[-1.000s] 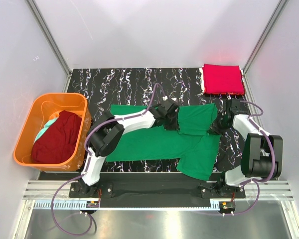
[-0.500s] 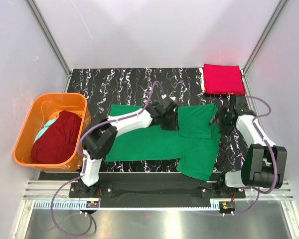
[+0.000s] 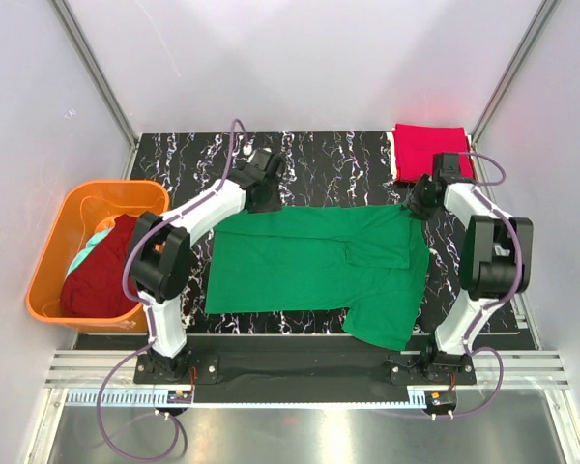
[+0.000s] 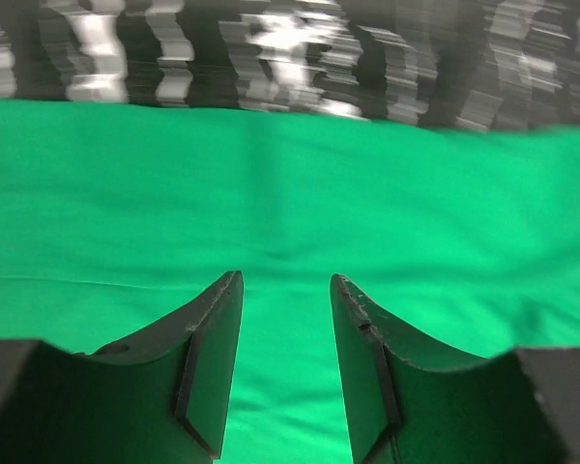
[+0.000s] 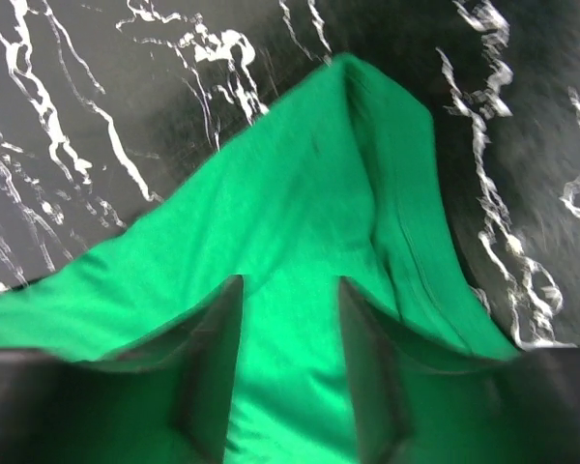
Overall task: Fold and stack the t-shirts
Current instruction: Fold the tshirt
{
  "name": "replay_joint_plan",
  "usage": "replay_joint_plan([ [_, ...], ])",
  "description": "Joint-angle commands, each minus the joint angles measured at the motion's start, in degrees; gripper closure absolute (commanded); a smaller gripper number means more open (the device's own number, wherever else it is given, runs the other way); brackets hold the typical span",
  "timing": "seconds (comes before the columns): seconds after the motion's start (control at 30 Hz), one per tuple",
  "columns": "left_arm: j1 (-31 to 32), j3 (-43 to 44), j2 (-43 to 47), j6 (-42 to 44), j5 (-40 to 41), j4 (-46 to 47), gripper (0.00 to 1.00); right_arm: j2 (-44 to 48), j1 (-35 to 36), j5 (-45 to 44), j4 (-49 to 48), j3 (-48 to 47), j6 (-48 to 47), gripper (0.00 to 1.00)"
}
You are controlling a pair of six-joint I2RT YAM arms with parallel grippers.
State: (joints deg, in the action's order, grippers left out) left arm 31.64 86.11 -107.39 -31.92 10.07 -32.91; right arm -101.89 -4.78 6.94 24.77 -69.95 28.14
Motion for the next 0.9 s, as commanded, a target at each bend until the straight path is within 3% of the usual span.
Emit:
replay_joint_plan([
  [0.0,-3.7,-1.1,-1.9,1.1,4.3,-1.5,0.54,-4.4,1.1,-3.7,-1.4,-5.7,-0.9,0.61],
  [0.13,-7.1,-4.2,-2.7,0.2,3.0,1.8,0.54,-9.6,1.1,-8.2,-0.3,-9.3,-2.6,0.62],
  [0.4,-13.1,-6.0,-8.5,-1.9,1.4,2.7,0.54,-19.1,0.7,-11.8,5.5,-15.9,-2.7,0.52],
  [0.73,-18.6,0.7,-15.3,-2.6,-4.4,1.5,0.54,-21.7,0.8,-9.1,6.7,-21.0,-0.6,0.47],
  [0.87,-19.4,7.5,-18.8,-1.7,-5.2,-1.0,0.54,-24.4,1.3,-7.2,6.9,-25.0,0.2,0.46],
])
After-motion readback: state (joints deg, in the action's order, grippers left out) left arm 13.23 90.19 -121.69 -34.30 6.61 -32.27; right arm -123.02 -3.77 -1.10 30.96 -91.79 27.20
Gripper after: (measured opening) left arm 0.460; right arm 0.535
